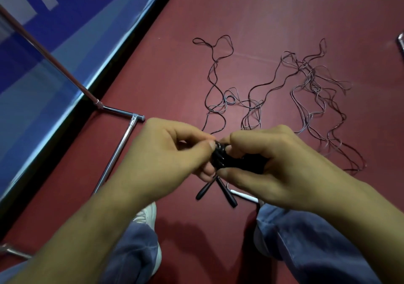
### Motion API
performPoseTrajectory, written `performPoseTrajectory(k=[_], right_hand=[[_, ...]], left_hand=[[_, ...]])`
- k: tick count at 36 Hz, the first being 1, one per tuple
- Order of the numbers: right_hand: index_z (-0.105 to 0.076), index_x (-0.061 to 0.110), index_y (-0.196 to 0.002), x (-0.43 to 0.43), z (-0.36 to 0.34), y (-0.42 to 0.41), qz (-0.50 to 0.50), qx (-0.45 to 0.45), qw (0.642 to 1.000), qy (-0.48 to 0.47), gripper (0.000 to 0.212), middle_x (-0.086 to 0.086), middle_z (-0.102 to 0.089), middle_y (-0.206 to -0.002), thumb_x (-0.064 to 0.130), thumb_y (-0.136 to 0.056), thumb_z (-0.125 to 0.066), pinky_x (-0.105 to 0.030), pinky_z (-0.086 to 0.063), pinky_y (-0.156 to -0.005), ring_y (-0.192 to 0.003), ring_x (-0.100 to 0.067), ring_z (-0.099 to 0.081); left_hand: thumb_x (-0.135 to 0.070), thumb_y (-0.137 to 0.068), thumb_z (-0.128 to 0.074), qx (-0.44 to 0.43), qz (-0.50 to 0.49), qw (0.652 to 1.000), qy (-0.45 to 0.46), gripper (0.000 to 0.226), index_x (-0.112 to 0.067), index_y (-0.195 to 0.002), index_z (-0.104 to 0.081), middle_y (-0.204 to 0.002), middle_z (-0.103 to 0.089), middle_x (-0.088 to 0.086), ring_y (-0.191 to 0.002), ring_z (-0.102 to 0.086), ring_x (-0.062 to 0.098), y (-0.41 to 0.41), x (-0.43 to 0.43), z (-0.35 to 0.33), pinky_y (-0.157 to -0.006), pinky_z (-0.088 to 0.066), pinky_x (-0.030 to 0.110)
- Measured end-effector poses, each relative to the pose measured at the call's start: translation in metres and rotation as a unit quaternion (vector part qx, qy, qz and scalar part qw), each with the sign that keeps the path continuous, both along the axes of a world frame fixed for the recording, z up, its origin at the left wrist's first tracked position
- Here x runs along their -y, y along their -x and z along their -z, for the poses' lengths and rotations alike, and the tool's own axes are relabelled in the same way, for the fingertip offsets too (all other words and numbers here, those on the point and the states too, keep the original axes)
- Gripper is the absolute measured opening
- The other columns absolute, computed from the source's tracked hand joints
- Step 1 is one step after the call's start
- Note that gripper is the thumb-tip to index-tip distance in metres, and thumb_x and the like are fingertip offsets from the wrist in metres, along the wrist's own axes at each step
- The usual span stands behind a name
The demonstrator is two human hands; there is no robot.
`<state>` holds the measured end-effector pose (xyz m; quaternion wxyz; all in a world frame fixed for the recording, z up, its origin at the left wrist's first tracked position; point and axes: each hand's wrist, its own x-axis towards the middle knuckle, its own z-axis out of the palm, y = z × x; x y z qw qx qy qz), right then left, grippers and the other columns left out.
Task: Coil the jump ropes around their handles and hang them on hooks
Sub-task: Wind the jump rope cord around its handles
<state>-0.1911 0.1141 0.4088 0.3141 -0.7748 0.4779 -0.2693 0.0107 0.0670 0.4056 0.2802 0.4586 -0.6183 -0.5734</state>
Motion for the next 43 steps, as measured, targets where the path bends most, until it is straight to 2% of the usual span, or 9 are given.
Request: performPoseTrajectory(k=[6, 12, 17, 22, 27, 30, 33, 36, 43], right_hand=[[-0.051, 0.031, -0.082, -0.002, 0.002, -0.007, -0.034, -0.074, 0.997, -0.011, 0.018, 0.008, -0.057, -0.067, 0.028, -0.087, -0.069, -0.042, -0.046, -0.053, -0.059, -0.017, -0.052], [-0.036, 0.042, -0.079, -0.004, 0.005, -0.014, -0.031, -0.079, 0.996, -0.011, 0.033, 0.006, -0.055, -0.06, 0.031, -0.085, -0.066, -0.041, -0.043, -0.047, -0.054, -0.021, -0.048], [-0.039, 0.031, -0.085, 0.0, 0.012, -0.018, -0.011, -0.072, 0.996, -0.061, 0.028, 0.002, -0.065, -0.069, 0.041, -0.084, -0.065, -0.037, -0.043, -0.05, -0.059, -0.021, -0.053], [-0.064, 0.025, -0.108, 0.004, 0.019, -0.014, 0.011, -0.051, 0.993, -0.105, 0.023, 0.017, -0.067, -0.069, 0.036, -0.088, -0.066, -0.019, -0.045, -0.054, -0.056, -0.009, -0.061], [-0.058, 0.043, -0.076, 0.002, 0.021, -0.019, 0.003, -0.043, 0.991, -0.13, 0.018, 0.012, -0.049, -0.053, 0.037, -0.093, -0.055, -0.017, -0.032, -0.049, -0.046, -0.01, -0.043], [-0.062, 0.04, -0.08, -0.003, 0.021, -0.02, -0.012, -0.023, 0.99, -0.137, 0.019, 0.015, -0.057, -0.058, 0.031, -0.096, -0.059, -0.02, -0.036, -0.05, -0.049, -0.009, -0.047], [-0.069, 0.028, -0.092, -0.008, 0.017, -0.022, -0.026, -0.009, 0.992, -0.124, 0.007, 0.002, -0.064, -0.067, 0.029, -0.094, -0.063, -0.037, -0.046, -0.053, -0.056, -0.017, -0.056], [-0.07, 0.029, -0.092, -0.006, 0.014, -0.023, -0.018, -0.009, 0.997, -0.072, 0.003, 0.001, -0.063, -0.065, 0.029, -0.089, -0.069, -0.036, -0.048, -0.055, -0.059, -0.02, -0.058], [-0.059, 0.034, -0.088, -0.001, 0.021, -0.026, -0.01, -0.065, 0.995, -0.081, 0.011, 0.008, -0.063, -0.061, 0.045, -0.088, -0.061, -0.027, -0.044, -0.049, -0.053, -0.014, -0.058]], left_hand=[[-0.002, -0.085, -0.076, 0.089, 0.079, 0.989, -0.088, 0.01, -0.006, -0.076, -0.079, -0.072, -0.073, 0.019, -0.061, -0.067, 0.023, -0.005, 0.015, -0.01, -0.059, -0.06, 0.031], [-0.02, -0.086, -0.069, 0.248, 0.12, 0.96, -0.039, 0.015, -0.009, -0.077, -0.075, -0.057, -0.05, 0.005, -0.054, -0.038, 0.018, -0.003, 0.019, -0.008, -0.058, -0.032, 0.033], [-0.019, -0.095, -0.053, 0.315, 0.153, 0.936, 0.026, 0.027, 0.002, -0.082, -0.062, -0.061, -0.041, 0.003, -0.051, -0.031, 0.014, 0.0, 0.01, -0.003, -0.045, -0.025, 0.029], [-0.025, -0.101, -0.049, 0.266, 0.112, 0.956, 0.058, 0.017, -0.022, -0.087, -0.059, -0.071, -0.055, -0.008, -0.057, -0.046, 0.003, 0.0, 0.006, 0.009, -0.051, -0.035, 0.017], [-0.019, -0.1, -0.051, 0.217, 0.084, 0.964, 0.127, 0.016, -0.023, -0.087, -0.058, -0.071, -0.056, -0.009, -0.063, -0.048, 0.004, -0.001, -0.002, 0.02, -0.055, -0.032, 0.018], [-0.019, -0.099, -0.057, 0.157, 0.099, 0.98, 0.067, 0.015, -0.021, -0.086, -0.065, -0.068, -0.059, -0.008, -0.058, -0.047, 0.003, -0.012, 0.003, 0.019, -0.061, -0.039, 0.021], [-0.044, -0.088, -0.063, 0.125, 0.144, 0.982, -0.011, 0.021, -0.025, -0.086, -0.07, -0.069, -0.062, -0.004, -0.061, -0.05, 0.009, -0.023, 0.012, 0.014, -0.066, -0.046, 0.041], [-0.071, -0.076, -0.058, 0.133, 0.169, 0.976, -0.015, 0.052, -0.021, -0.085, -0.069, -0.076, -0.067, 0.01, -0.062, -0.05, 0.011, -0.024, 0.016, 0.013, -0.064, -0.045, 0.04], [-0.043, -0.084, -0.061, 0.102, 0.128, 0.985, 0.049, 0.028, -0.017, -0.073, -0.063, -0.07, -0.06, 0.014, -0.062, -0.048, 0.016, -0.015, 0.014, 0.019, -0.066, -0.047, 0.049]])
